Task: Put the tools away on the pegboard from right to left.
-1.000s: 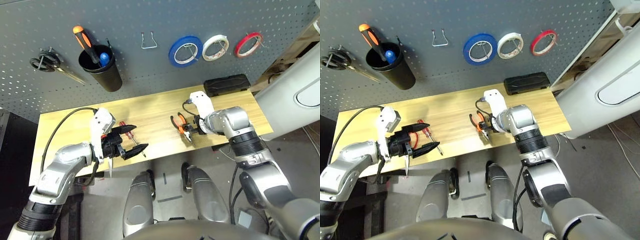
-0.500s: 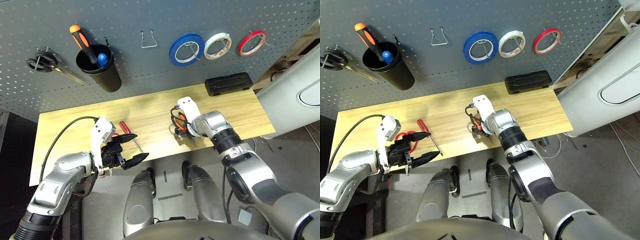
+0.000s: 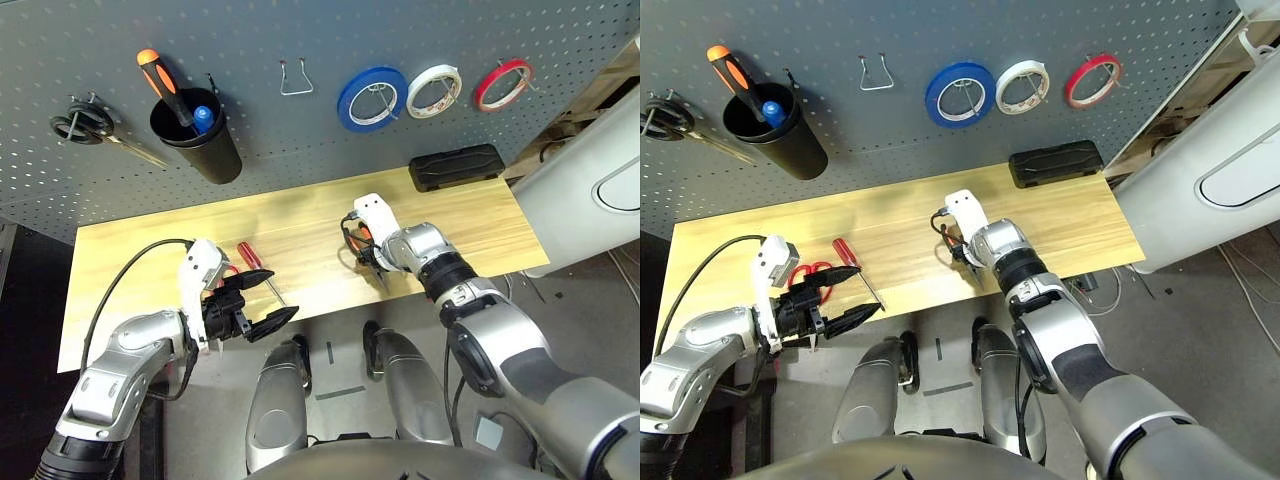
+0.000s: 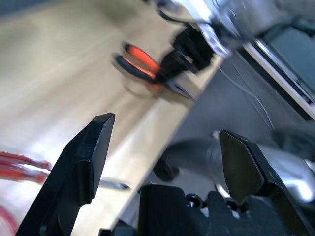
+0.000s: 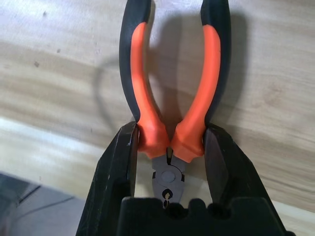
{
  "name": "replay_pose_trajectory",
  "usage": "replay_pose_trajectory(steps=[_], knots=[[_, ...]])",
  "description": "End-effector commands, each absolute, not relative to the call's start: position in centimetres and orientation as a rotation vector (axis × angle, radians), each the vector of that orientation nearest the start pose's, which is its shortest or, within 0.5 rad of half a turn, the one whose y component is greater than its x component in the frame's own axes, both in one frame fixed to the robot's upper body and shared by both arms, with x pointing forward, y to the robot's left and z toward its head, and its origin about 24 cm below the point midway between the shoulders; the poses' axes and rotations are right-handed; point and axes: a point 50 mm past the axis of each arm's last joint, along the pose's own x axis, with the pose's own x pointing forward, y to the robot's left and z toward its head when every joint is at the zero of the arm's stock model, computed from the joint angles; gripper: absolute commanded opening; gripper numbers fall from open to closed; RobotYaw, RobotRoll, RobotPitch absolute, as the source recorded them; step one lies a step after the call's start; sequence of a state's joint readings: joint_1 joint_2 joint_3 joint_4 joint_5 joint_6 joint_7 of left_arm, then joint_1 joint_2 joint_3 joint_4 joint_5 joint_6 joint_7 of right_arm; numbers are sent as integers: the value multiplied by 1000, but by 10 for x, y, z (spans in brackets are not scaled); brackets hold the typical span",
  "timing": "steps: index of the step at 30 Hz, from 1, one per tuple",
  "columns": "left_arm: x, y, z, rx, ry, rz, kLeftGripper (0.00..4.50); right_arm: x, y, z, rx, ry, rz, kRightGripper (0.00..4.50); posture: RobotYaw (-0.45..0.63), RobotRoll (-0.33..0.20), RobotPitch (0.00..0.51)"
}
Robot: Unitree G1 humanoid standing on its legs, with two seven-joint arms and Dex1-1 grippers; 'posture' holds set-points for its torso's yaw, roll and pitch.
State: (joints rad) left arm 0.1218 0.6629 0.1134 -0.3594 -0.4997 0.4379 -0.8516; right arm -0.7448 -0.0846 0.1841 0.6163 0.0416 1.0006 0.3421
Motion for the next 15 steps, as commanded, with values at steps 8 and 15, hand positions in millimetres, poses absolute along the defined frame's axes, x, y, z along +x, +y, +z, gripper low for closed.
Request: replay_pose_trajectory(steps=[8, 15], knots=[[204, 224, 144, 76, 166, -936, 4500, 305, -121, 101, -152, 748, 714, 2030, 107, 0, 171], [195, 246, 175, 50, 131, -918, 4500, 289, -133, 142, -141, 645, 872, 2030, 111, 0, 147]])
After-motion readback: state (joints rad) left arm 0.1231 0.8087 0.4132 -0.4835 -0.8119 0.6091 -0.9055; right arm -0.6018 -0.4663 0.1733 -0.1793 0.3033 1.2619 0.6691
